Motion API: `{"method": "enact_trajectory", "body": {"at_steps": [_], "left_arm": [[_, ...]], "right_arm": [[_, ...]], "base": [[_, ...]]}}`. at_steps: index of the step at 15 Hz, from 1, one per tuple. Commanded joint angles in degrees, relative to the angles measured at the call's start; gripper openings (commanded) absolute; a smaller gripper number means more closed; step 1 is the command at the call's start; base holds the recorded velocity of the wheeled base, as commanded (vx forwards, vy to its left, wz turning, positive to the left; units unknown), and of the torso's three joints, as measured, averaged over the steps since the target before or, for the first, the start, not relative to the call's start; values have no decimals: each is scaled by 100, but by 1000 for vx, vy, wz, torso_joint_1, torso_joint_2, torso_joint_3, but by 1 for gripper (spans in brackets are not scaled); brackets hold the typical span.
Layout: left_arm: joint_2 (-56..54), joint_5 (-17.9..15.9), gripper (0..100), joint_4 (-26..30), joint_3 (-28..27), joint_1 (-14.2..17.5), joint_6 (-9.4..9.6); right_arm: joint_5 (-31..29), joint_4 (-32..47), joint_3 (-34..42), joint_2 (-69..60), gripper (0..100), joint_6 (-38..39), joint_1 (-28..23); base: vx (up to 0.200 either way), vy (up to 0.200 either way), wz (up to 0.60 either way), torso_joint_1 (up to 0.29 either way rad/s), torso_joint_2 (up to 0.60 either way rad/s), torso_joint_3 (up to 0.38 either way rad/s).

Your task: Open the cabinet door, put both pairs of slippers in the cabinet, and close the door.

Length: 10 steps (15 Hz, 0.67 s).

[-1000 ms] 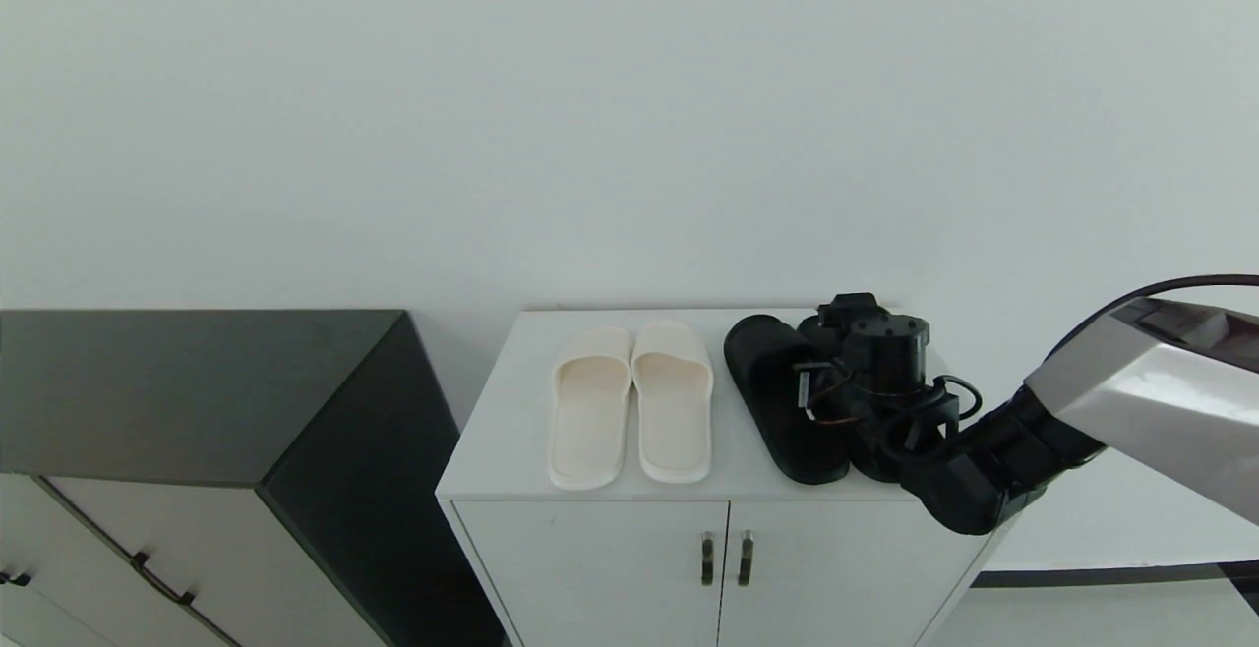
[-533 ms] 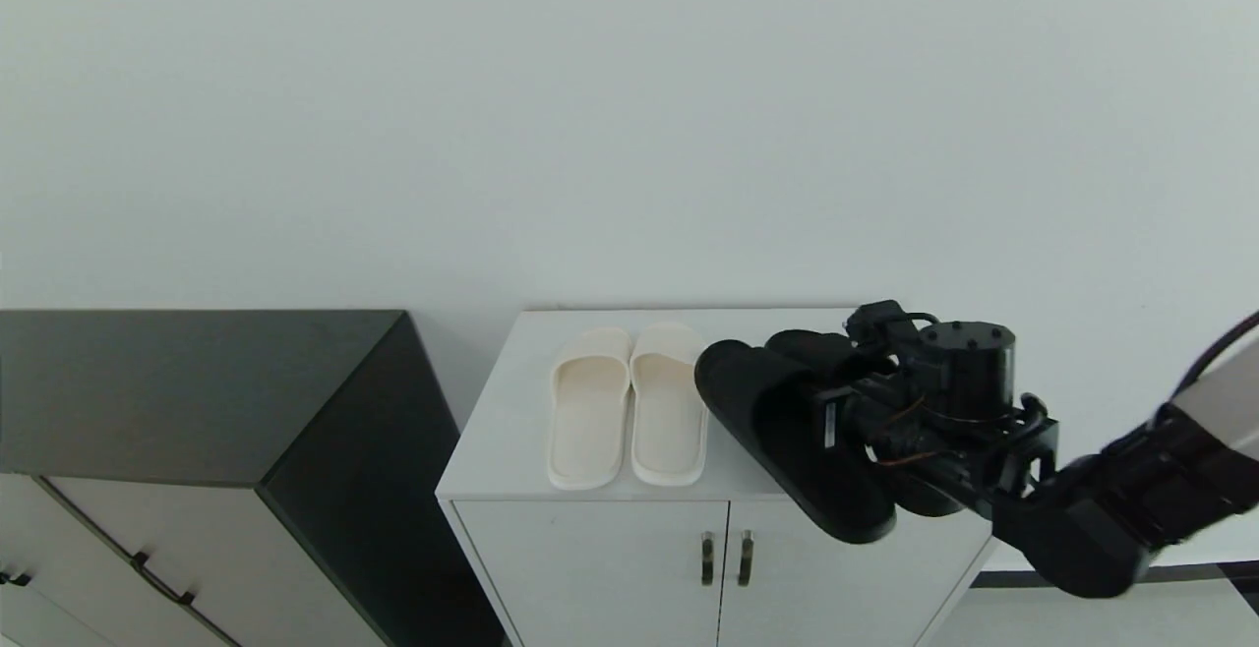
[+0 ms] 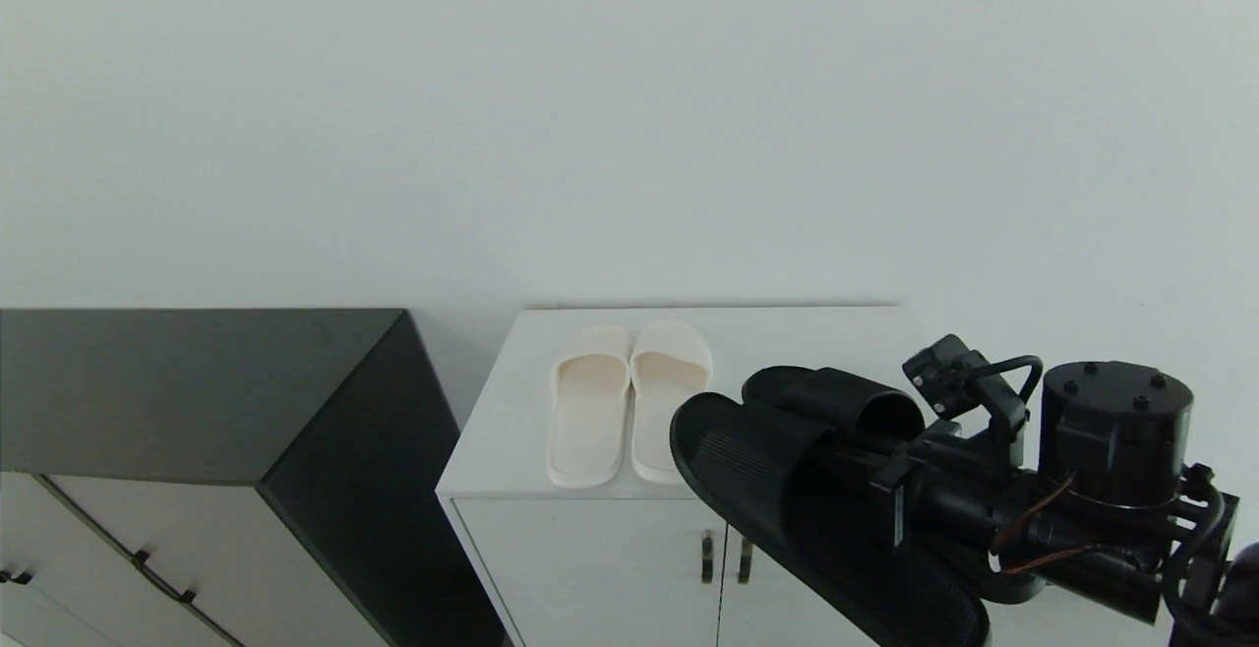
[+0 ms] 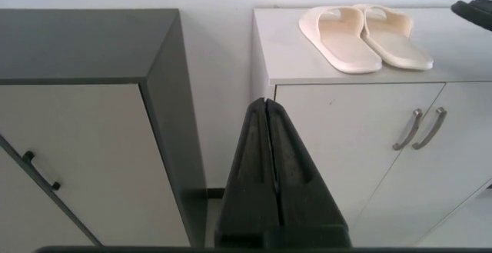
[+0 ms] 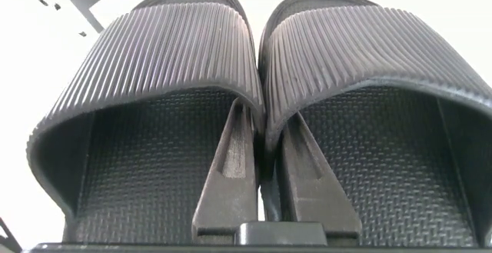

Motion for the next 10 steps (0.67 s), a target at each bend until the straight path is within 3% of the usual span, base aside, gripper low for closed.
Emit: {"method": "enact_trajectory", "body": {"at_steps": [1, 8, 10], "left_arm": [[0, 1, 0, -4, -1, 1, -2], [0, 1, 0, -4, -1, 1, -2], [0, 1, 0, -4, -1, 1, -2]], "right_arm": [[-3, 7, 78, -153, 0, 4, 32], [76, 7, 351, -338, 0, -4, 331], [674, 7, 632, -540, 0, -128, 322]], "base": [[-200, 0, 0, 17, 2, -2], [-200, 0, 0, -3, 3, 2], [0, 0, 0, 0, 0, 0]]}}
